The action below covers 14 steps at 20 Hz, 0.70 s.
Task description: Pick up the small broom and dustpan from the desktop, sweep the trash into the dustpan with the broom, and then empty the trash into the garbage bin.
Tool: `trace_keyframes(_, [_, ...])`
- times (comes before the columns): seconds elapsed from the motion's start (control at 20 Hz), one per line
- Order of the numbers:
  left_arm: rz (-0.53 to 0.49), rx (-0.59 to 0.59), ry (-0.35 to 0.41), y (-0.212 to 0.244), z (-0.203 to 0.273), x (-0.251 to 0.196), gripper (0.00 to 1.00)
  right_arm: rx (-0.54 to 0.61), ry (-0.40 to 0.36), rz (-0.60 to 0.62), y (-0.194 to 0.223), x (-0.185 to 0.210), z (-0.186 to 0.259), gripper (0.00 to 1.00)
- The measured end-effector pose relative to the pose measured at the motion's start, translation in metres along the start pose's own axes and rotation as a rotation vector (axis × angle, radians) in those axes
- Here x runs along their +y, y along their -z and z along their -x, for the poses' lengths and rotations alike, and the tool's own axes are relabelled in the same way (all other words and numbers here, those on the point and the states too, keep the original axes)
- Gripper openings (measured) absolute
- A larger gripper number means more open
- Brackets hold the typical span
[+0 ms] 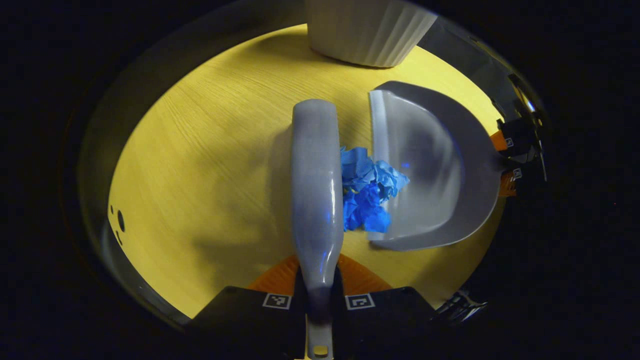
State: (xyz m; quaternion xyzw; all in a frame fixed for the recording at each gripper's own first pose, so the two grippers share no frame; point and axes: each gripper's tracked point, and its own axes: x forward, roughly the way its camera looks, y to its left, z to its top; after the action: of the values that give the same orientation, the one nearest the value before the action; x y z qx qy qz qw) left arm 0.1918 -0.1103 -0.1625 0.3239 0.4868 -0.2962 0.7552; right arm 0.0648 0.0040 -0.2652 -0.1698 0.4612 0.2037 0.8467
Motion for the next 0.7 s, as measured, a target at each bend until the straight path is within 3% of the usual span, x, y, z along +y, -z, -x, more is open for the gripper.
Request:
trace_keyframes(0.1, [0.056,0.017,0.073,-0.003,0.002,-0.03,0.25,-0.007,-0.005,0.013,0.001,-0.001,0.0,0.33])
trace_keyframes(0.4, [0.14,0.037,0.186,0.005,0.016,-0.073,0.25,-0.022,-0.008,0.016,-0.001,0.0,-0.002,0.32])
trace_keyframes(0.6, [0.196,-0.008,0.115,0.016,0.024,-0.069,0.25,-0.046,-0.038,0.014,-0.001,-0.001,0.002,0.33])
trace_keyframes(0.7, [0.223,-0.044,0.044,0.023,0.031,-0.062,0.25,-0.055,-0.067,0.007,-0.001,0.0,0.0,0.33])
